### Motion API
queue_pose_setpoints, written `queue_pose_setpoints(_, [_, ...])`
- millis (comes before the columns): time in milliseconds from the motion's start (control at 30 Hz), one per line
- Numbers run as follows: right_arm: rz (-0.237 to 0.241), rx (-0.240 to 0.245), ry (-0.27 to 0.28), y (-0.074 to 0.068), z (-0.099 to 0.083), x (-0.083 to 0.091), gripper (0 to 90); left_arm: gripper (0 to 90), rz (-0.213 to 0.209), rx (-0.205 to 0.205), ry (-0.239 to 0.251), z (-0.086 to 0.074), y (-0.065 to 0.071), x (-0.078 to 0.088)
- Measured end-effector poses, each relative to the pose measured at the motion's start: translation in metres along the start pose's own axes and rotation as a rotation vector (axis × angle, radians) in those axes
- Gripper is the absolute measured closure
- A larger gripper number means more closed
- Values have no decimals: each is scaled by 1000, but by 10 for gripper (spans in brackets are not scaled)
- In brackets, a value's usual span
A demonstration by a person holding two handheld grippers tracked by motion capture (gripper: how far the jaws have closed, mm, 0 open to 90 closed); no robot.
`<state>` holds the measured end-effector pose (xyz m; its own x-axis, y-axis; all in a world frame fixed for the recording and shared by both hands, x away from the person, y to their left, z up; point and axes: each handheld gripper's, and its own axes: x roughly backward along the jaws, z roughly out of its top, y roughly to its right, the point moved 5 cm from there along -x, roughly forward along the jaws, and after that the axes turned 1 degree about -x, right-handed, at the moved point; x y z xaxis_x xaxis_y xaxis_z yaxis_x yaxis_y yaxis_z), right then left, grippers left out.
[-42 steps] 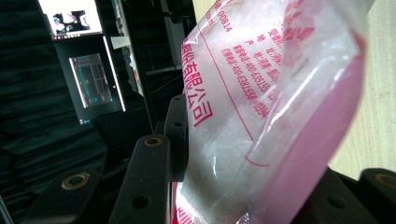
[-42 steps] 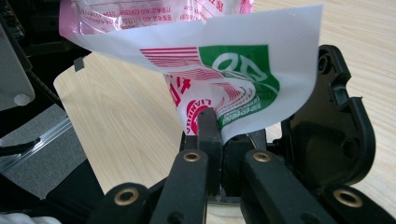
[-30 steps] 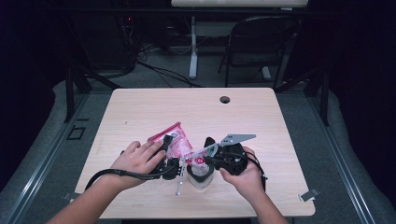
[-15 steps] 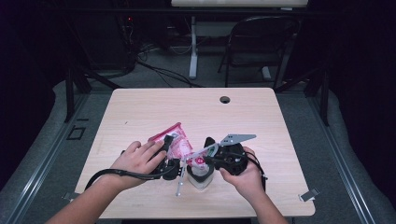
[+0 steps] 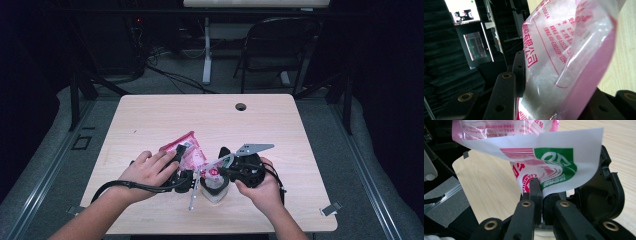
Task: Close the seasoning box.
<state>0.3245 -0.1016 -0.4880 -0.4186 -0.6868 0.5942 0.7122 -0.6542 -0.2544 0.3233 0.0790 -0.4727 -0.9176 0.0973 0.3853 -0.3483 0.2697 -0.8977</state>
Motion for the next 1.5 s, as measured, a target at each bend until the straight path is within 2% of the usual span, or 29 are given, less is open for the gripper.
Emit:
queue_pose_setpoints(900, [-1,-2,2,2,1,0,892,708,4,-5,7,2,-3,-1])
queue_pose_setpoints(1200, [-5,-7,9,2,-1,2,891,709,17,-19,8,5,-4,2])
queue_pose_setpoints(1267, [-4,-7,7,2,-1,2,891,709,24,-33,4,6,-5,2])
queue_pose_setpoints(1500, [-2,-14,9,2,-2,2,893,712,23,-35,6,6,-6,2])
